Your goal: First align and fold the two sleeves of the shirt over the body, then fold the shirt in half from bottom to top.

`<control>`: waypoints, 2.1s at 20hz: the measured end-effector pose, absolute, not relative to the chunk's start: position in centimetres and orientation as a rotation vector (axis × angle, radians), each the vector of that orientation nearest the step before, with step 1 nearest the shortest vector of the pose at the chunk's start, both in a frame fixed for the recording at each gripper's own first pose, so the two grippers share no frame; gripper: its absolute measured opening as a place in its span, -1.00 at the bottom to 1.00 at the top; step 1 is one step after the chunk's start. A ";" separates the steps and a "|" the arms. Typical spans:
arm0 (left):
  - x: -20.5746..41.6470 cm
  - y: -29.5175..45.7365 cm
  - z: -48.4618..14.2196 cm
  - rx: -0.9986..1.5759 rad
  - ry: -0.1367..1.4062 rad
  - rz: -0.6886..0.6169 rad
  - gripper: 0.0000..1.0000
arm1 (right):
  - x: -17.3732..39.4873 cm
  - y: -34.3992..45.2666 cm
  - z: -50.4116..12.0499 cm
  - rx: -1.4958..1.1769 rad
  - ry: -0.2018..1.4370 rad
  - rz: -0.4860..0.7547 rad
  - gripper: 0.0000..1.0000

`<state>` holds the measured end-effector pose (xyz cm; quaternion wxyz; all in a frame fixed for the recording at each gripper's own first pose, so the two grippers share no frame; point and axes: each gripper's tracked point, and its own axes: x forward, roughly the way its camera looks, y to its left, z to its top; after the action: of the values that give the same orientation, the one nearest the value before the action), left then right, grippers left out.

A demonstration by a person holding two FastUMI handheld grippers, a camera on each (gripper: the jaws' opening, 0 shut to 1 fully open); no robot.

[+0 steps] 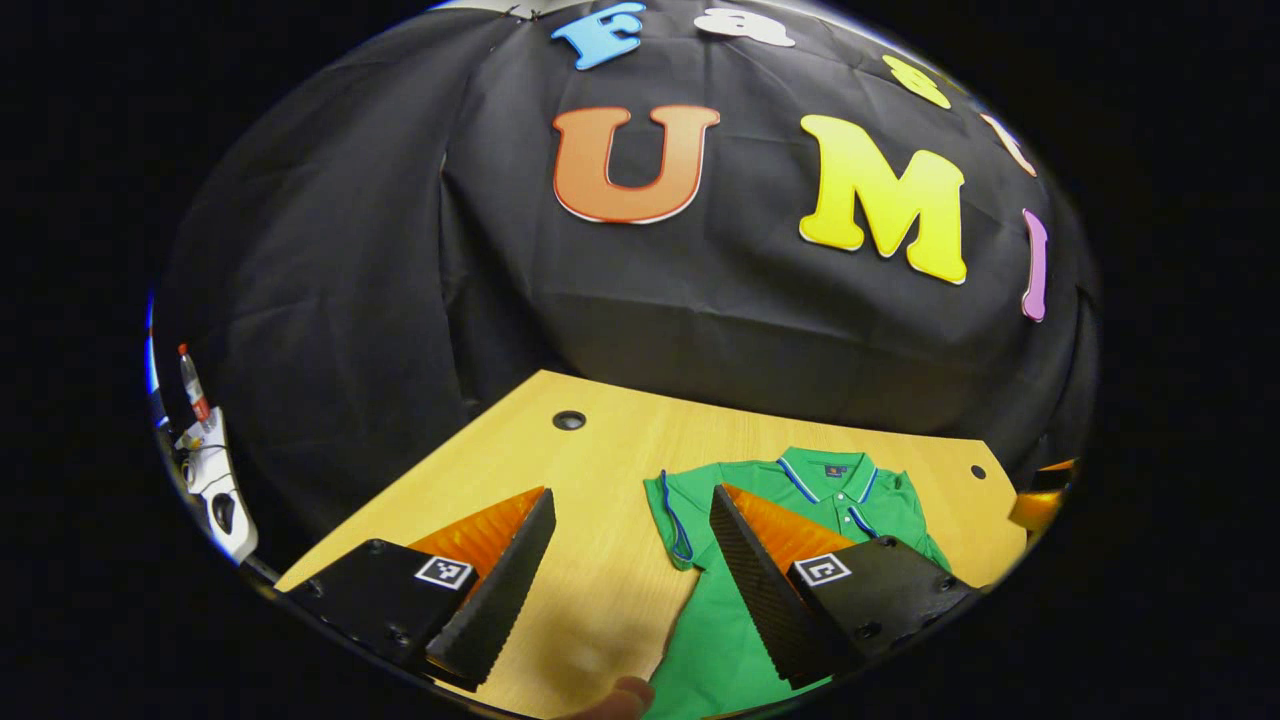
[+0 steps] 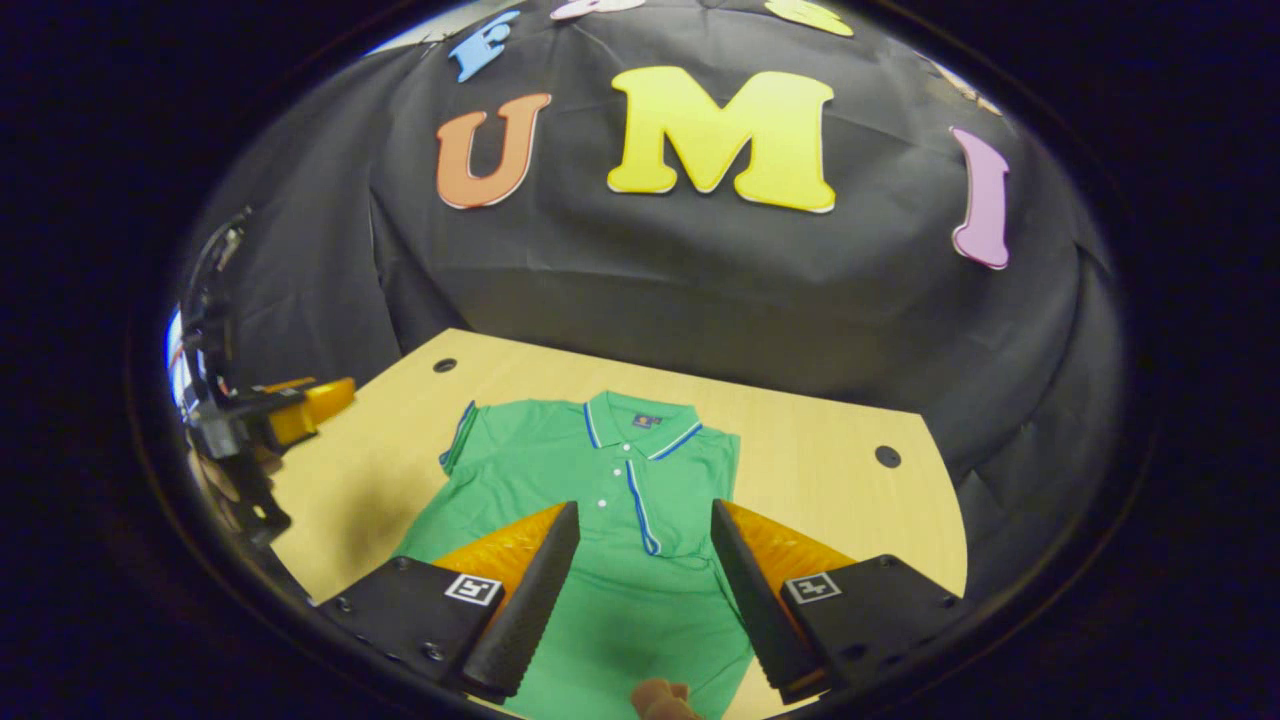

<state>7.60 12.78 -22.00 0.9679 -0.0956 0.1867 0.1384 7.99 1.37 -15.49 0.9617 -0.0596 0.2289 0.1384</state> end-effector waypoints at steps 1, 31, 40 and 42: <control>8.7 12.6 -23.2 -0.191 0.397 0.268 1.00 | 7.7 0.9 -14.4 -0.141 0.440 0.267 0.75; 20.5 10.3 -36.8 -0.305 0.757 0.234 0.35 | -0.2 -2.4 -10.5 -0.105 0.472 0.073 0.92; 19.9 11.0 -37.2 -0.209 0.814 0.234 -0.19 | -0.1 -3.4 -12.2 -0.068 0.504 0.069 0.93; 19.9 11.2 -37.2 -0.198 0.818 0.236 -0.49 | -0.1 -3.7 -12.6 -0.066 0.506 0.067 0.93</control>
<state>19.94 11.20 -37.18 0.9060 -0.0961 0.3961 0.1143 -0.08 -3.70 -12.59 0.9671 -0.0325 0.2501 0.0332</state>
